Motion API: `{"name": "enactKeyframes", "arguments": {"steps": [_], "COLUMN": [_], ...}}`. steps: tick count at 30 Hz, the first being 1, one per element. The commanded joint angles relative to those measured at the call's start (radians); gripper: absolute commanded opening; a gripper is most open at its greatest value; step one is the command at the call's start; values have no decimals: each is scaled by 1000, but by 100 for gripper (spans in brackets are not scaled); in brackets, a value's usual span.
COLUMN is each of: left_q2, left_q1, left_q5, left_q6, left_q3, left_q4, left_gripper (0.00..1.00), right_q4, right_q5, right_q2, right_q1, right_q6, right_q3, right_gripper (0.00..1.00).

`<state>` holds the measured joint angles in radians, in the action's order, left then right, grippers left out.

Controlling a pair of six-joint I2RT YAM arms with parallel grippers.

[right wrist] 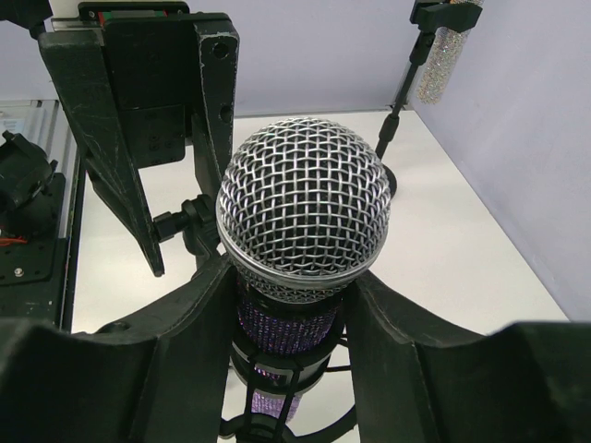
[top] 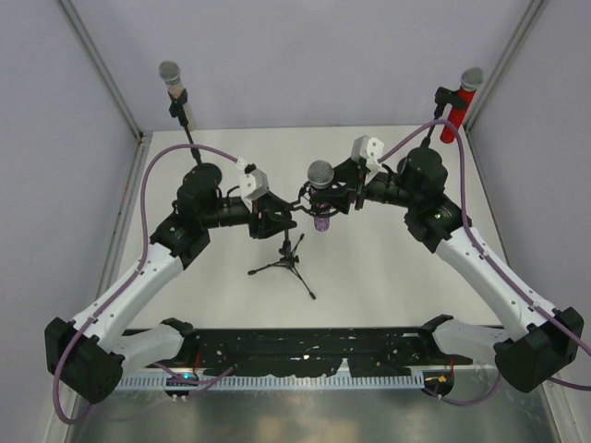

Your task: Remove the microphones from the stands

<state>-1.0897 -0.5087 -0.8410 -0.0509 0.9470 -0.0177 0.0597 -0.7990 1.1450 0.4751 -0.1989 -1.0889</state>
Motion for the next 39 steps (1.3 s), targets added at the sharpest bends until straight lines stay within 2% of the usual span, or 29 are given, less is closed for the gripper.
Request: {"name": "enactKeyframes", "arguments": {"steps": [1, 4, 12, 17, 27, 39], "left_q2": [-7, -16, -38, -39, -47, -50], "left_q1": [4, 4, 4, 4, 4, 4], "left_q5": [34, 36, 40, 33, 37, 34], "left_q6": [-1, 8, 16, 16, 13, 14], "left_q3": [-22, -17, -11, -16, -22, -30], "left_q4": [39, 39, 35, 38, 38, 48], "left_gripper": [37, 37, 35, 34, 29, 29], "right_q4": [37, 28, -54, -110, -107, -115], "right_q5": [-2, -9, -17, -2, 161, 170], "right_q2": [-19, -18, -22, -27, -27, -33], "right_q1": [-6, -6, 0, 3, 40, 49], "right_q6": [19, 18, -43, -54, -28, 18], "right_q3": [-55, -69, -127, -175, -201, -247], "right_gripper": [47, 36, 26, 26, 26, 26]}}
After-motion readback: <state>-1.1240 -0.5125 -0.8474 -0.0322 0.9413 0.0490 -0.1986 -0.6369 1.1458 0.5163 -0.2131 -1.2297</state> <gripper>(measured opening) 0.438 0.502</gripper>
